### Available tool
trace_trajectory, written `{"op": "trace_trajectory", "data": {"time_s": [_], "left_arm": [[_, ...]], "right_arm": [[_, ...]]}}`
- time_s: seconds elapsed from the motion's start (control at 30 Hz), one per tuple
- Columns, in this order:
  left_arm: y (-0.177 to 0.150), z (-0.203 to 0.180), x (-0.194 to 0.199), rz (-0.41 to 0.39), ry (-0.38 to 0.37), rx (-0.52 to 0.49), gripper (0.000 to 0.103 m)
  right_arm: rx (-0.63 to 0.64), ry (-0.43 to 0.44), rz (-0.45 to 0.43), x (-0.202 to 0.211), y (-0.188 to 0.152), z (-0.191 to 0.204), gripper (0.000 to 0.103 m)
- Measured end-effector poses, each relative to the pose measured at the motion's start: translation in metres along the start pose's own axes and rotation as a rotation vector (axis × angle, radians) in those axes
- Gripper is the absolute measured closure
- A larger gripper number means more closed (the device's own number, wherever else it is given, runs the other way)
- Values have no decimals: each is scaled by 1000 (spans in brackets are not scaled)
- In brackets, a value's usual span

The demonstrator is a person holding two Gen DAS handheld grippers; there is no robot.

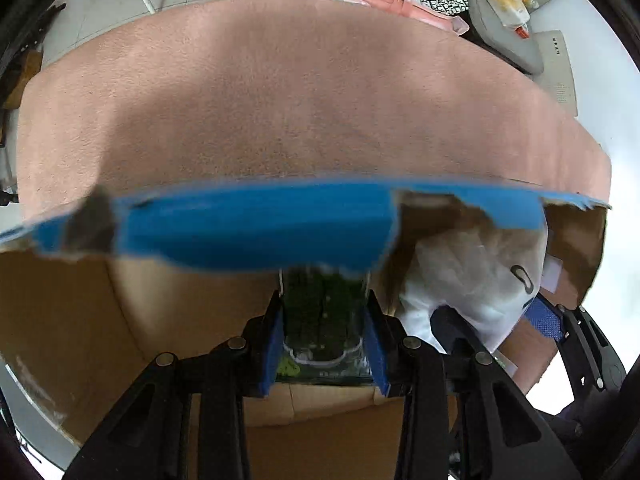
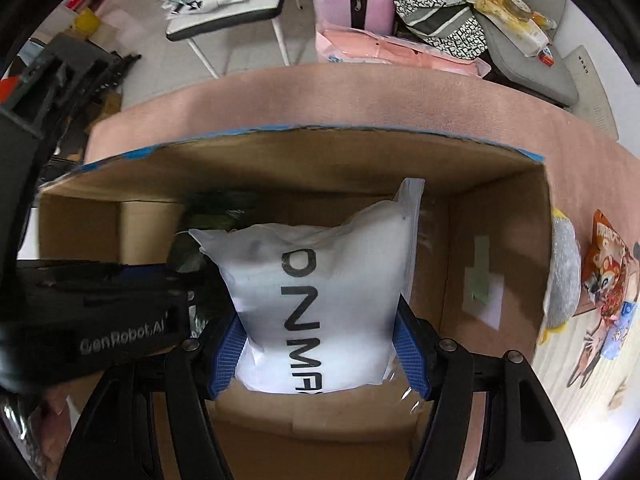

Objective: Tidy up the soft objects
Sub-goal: 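Carry both packs into the cardboard box and open both tools, then grasp the orange panda chip bag with the left tool while the right tool grasps the blue dog pack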

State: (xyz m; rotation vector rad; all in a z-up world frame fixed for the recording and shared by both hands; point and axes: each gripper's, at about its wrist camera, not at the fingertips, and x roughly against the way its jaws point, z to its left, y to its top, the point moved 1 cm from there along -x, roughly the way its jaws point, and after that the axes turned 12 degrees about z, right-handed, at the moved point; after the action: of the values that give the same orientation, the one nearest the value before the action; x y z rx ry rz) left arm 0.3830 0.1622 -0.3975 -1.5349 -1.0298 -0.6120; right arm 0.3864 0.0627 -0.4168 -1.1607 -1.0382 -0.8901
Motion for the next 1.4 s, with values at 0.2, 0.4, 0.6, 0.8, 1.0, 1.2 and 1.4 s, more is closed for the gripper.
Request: {"op": "trace_trajectory", "data": {"time_s": [0.2, 0.4, 0.6, 0.8, 1.0, 1.2, 1.4], "left_arm": [[-8, -1, -2, -19, 4, 44, 67], [-47, -6, 23, -110, 70, 56, 23], [-109, 6, 52, -280, 125, 70, 1], [-159, 20, 55, -399, 159, 81, 1], [-173, 1, 51, -479, 180, 89, 1], [-208, -3, 41, -500, 201, 84, 1], [-257, -7, 47, -558, 205, 69, 1]], "right_arm": [[-5, 16, 38, -9, 3, -6, 22], [2, 15, 36, 8, -7, -10, 11], [46, -63, 13, 35, -42, -7, 0], [53, -75, -37, 48, -86, 3, 0], [25, -57, -109, 63, -128, 1, 0], [34, -79, -194, 91, -177, 0, 0], [36, -74, -256, 113, -223, -1, 0]]}}
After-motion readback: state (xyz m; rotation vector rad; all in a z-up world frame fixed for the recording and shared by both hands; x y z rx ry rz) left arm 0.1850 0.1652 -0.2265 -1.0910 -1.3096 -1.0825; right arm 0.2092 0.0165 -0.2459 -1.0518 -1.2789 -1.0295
